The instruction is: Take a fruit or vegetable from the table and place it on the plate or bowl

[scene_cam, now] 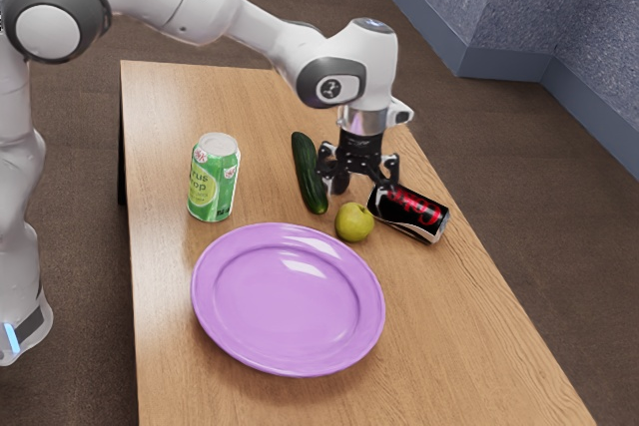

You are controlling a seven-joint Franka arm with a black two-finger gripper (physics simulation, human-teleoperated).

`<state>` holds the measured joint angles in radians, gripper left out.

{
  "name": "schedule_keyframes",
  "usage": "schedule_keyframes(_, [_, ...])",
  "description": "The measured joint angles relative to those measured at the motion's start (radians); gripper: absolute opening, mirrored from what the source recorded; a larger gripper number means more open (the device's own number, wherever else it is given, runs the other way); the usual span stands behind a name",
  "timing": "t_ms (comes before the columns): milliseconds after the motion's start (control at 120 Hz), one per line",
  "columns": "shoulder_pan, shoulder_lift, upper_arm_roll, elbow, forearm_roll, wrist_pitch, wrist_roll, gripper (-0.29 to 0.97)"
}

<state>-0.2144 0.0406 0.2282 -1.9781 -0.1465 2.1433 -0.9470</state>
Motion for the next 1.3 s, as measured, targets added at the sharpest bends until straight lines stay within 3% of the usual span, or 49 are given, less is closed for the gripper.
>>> schedule_keyframes(167, [0.026,0.004,0.0,0.0,0.002,0.004,-0.002,0.67])
schedule_keyframes(483, [-0.015,0.004,-0.007,0.0,0.004,0.008,-0.006,0.68])
schedule_keyframes(758, [0.054,0.018,-0.059,0.005,0.004,0.008,-0.007,0.68])
schedule_keyframes(1300, [0.035,0.069,-0.06,0.013,0.005,0.034,-0.007,0.68])
